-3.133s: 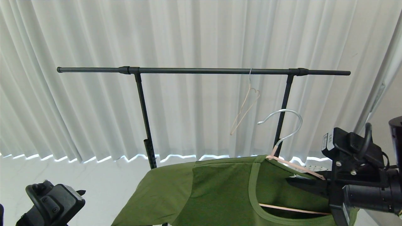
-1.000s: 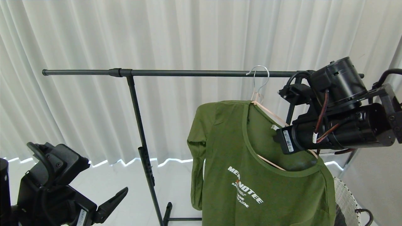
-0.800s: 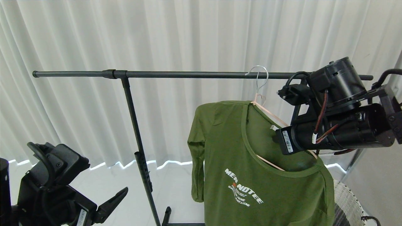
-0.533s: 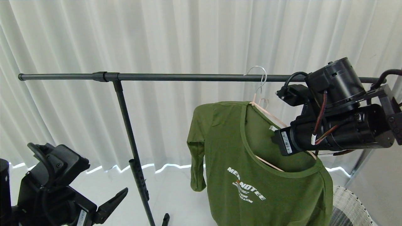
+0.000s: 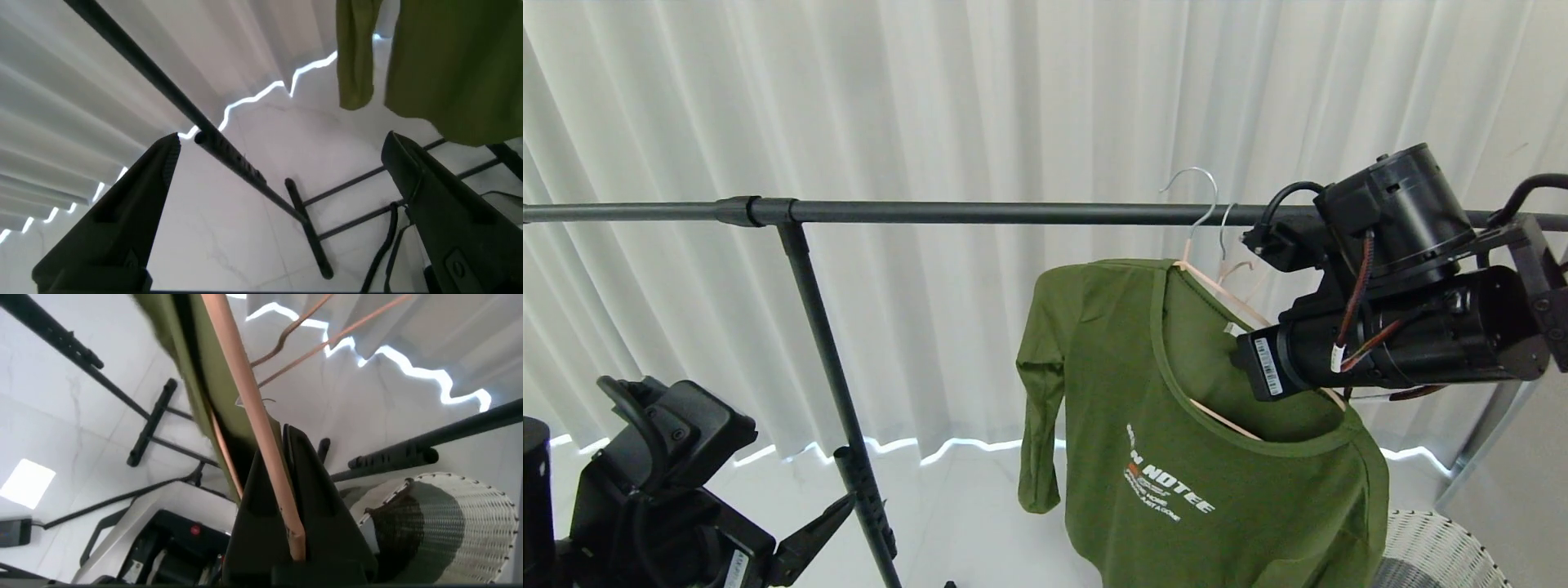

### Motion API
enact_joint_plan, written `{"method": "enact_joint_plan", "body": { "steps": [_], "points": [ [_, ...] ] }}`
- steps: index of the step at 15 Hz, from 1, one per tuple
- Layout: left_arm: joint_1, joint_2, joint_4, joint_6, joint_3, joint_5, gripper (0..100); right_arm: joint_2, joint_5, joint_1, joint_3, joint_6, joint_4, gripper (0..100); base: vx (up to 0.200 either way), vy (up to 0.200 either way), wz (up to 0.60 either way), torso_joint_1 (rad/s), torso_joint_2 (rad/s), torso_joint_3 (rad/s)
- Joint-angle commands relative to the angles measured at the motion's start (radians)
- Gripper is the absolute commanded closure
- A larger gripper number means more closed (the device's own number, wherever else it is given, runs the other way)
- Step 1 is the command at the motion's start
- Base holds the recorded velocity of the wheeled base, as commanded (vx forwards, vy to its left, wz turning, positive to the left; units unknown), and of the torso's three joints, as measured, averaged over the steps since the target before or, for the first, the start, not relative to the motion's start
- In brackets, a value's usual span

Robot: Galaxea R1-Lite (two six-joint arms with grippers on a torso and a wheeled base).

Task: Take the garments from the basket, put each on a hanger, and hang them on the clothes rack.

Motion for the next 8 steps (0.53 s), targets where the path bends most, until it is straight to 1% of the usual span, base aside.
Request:
{"method": "enact_joint_plan", "body": {
  "steps": [1,7,8],
  "points": [
    [0.0,-0.003,0.0,0.0,-0.002,0.001,0,0.002,-0.007,-0.001,-0.006,-0.001,0.008,100,0.0,0.0,0.0,0.0,0.0,0.0],
    [0.0,-0.001,0.0,0.0,-0.003,0.001,0,0.004,-0.007,-0.001,-0.007,-0.001,0.01,100,0.0,0.2,0.0,0.002,0.0,0.003],
    [0.0,-0.001,0.0,0.0,-0.003,0.001,0,0.002,-0.007,-0.001,-0.007,-0.001,0.01,100,0.0,0.0,0.0,0.0,0.0,0.0]
  ]
}}
